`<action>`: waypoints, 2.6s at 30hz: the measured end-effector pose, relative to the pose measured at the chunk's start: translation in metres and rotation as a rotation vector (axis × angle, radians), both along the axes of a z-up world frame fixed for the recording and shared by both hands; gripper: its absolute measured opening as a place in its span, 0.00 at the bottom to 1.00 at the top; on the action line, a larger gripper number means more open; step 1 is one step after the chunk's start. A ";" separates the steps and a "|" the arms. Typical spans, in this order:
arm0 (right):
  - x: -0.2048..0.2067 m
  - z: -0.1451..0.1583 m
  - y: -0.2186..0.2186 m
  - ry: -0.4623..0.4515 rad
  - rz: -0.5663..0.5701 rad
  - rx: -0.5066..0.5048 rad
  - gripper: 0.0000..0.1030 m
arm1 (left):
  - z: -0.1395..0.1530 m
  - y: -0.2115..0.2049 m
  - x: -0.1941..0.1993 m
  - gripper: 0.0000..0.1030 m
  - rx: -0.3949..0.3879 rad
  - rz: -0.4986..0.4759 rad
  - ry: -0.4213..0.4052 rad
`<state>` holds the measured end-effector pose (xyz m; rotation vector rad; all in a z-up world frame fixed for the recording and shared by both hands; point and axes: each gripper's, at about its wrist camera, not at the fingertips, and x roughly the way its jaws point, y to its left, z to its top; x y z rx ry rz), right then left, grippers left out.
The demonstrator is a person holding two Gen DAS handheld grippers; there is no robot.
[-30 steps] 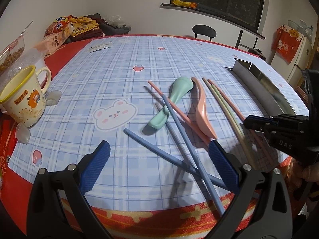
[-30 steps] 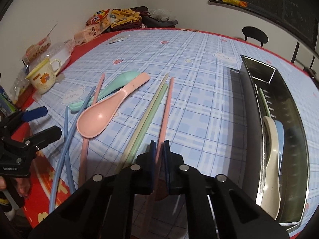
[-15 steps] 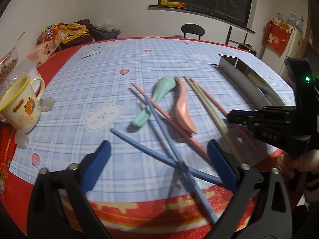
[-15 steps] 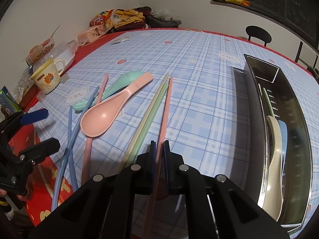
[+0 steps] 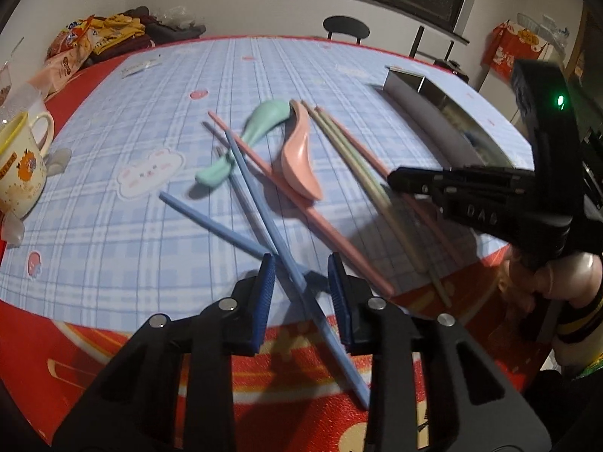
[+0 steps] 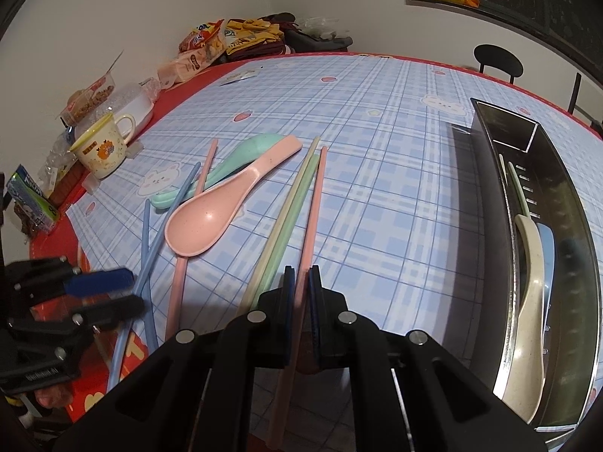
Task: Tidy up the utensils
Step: 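Close the left tool on a blue chopstick, then lift both chopsticks and carry them over the steel basket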
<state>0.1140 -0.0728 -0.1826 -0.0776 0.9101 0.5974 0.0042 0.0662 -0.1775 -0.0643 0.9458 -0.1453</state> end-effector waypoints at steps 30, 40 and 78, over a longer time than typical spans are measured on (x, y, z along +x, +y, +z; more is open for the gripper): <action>0.005 -0.003 -0.002 0.016 -0.002 0.025 0.08 | -0.006 0.010 0.008 0.13 0.058 -0.024 -0.023; 0.002 -0.001 0.011 -0.036 -0.002 -0.067 0.08 | -0.008 0.011 0.012 0.11 0.037 -0.029 -0.035; -0.013 0.037 -0.059 -0.131 -0.130 0.259 0.06 | 0.033 0.050 0.000 0.10 -0.205 0.149 -0.171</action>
